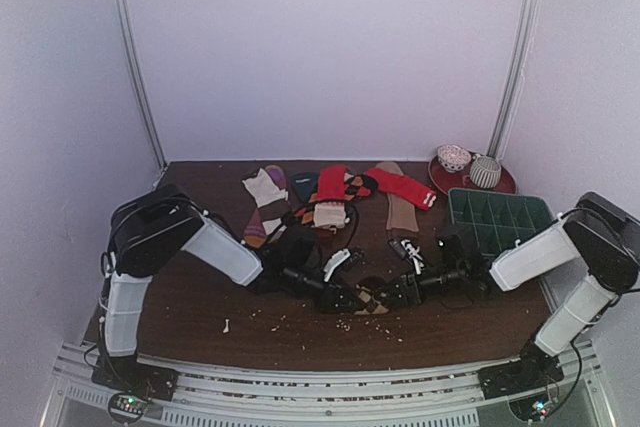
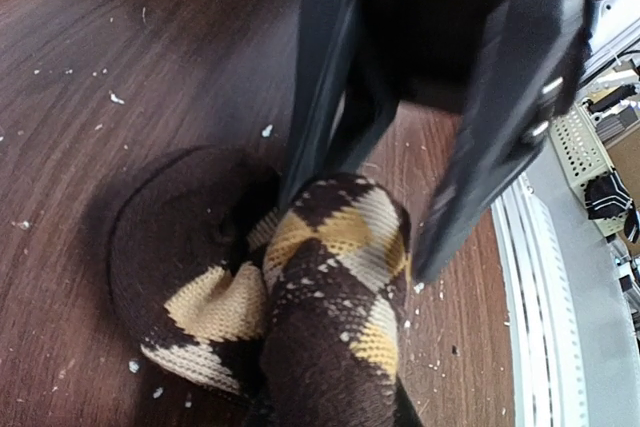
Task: Roll the socks
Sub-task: Roll a pair of socks at the center of the board.
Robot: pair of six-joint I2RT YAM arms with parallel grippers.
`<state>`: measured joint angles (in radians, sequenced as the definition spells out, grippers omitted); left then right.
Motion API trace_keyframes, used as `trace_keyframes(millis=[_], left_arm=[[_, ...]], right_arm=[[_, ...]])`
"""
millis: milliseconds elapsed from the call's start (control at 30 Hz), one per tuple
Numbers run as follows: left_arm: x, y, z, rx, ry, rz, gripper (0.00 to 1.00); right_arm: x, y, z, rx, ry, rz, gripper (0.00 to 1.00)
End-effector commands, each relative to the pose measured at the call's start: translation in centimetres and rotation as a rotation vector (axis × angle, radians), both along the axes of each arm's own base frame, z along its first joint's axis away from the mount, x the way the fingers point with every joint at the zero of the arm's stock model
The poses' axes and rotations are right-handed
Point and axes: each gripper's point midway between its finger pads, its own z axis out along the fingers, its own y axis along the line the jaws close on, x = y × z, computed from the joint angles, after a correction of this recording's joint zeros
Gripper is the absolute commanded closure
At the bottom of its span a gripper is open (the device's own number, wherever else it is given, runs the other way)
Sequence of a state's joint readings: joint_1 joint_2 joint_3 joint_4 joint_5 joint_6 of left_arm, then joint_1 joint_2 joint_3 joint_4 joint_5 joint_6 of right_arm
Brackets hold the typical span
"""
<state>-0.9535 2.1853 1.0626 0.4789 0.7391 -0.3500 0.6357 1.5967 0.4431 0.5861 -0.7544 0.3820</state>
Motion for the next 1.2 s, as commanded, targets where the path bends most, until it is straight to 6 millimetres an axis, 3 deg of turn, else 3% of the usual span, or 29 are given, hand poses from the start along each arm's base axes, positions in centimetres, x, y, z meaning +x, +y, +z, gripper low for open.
trace_keyframes(millis=[0,200,567,733,900,1033,1167], left_arm=[[-7.5,11.3,-14.3,0.625,0.347,0.049,1.00],[-7.8,12.3,-15.1,0.655,0.372,0.041,1.00],[-7.7,12.9,-15.0,0.673,0.374,0.027,1.00],[-7.5,12.8,-14.9,0.671,0.367,0.028,1.00],[-6.9,12.3,-15.0,0.660,0.357,0.034,1.00],[-4.9,11.6,-14.6,0.646,0.289,0.079,1.00],[-1.3,9.6,-11.9,0.569,0.123,0.145,0.83]], right_arm=[[1.2,0.6,4.2,0.008,-0.334,0.062,0.53],[0.2,0.9,3.0,-0.049,-0.401,0.126,0.50],[-0.6,1.4,-1.4,-0.119,-0.323,0.163,0.50],[-1.1,1.2,-3.6,-0.169,-0.202,0.157,0.66],[-2.5,-0.2,-5.7,-0.211,-0.087,0.110,0.75],[-3.4,-1.2,-7.7,-0.256,0.039,0.062,0.83],[-3.9,-2.3,-10.1,-0.317,0.188,-0.015,0.84]])
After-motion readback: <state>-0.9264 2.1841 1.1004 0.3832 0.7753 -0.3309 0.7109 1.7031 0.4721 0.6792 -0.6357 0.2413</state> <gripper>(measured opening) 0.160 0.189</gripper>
